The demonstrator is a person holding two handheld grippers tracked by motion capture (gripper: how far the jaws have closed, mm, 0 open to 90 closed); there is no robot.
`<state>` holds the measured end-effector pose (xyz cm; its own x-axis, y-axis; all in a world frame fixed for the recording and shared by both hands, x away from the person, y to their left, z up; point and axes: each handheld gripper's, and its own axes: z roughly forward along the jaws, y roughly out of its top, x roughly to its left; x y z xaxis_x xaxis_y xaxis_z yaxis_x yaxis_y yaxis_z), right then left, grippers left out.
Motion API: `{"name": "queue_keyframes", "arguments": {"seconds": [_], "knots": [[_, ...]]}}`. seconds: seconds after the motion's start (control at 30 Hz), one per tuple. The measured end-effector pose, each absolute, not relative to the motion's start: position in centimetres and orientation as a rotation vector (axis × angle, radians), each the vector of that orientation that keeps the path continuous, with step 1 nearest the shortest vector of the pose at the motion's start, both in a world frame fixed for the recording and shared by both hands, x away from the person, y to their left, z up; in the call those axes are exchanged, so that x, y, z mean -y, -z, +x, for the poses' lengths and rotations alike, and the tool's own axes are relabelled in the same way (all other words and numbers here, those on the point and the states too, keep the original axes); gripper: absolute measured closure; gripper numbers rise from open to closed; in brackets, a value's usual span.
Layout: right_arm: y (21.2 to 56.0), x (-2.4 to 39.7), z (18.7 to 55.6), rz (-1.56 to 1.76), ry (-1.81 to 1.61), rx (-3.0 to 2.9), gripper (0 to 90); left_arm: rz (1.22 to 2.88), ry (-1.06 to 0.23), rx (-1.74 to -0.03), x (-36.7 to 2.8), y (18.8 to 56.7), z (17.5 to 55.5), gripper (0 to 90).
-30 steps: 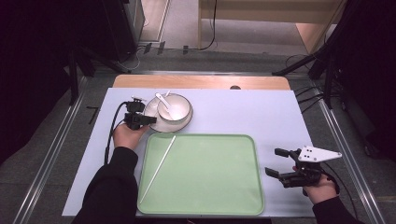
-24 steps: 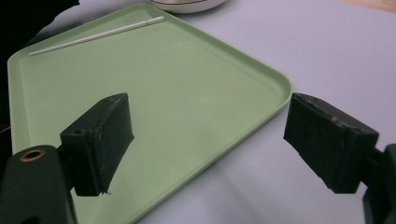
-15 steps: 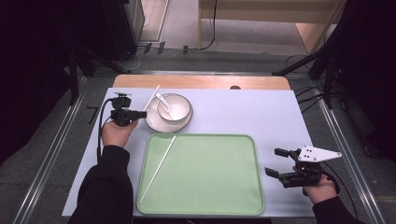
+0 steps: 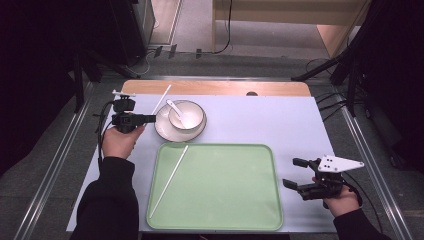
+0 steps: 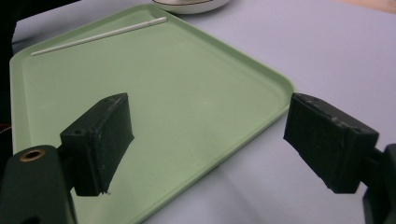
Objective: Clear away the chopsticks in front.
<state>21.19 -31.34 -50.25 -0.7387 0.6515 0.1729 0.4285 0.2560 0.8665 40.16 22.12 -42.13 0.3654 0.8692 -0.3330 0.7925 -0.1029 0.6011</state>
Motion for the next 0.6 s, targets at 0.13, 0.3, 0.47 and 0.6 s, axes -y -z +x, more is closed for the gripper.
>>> {"name": "queue_keyframes", "arguments": {"seconds": [0.13, 0.3, 0.47, 0.6], "knots": [[50.3, 31.4, 21.3, 1.011, -1.48, -2.301, 16.1, 1.92, -0.113, -1.408, -21.1, 41.7, 39.3, 85.9], [50.2, 31.4, 21.3, 1.011, -1.484, -2.303, 16.1, 1.94, -0.096, -1.368, -20.1, 41.4, 37.9, 85.9], [50.3, 31.3, 21.5, 1.002, -1.484, -2.303, 16.1, 1.951, -0.102, -1.345, -19.6, 40.9, 36.6, 85.9], [50.3, 31.3, 21.6, 1.001, -1.485, -2.309, 16.1, 1.948, -0.114, -1.334, -19.4, 40.7, 35.3, 85.8]]}}
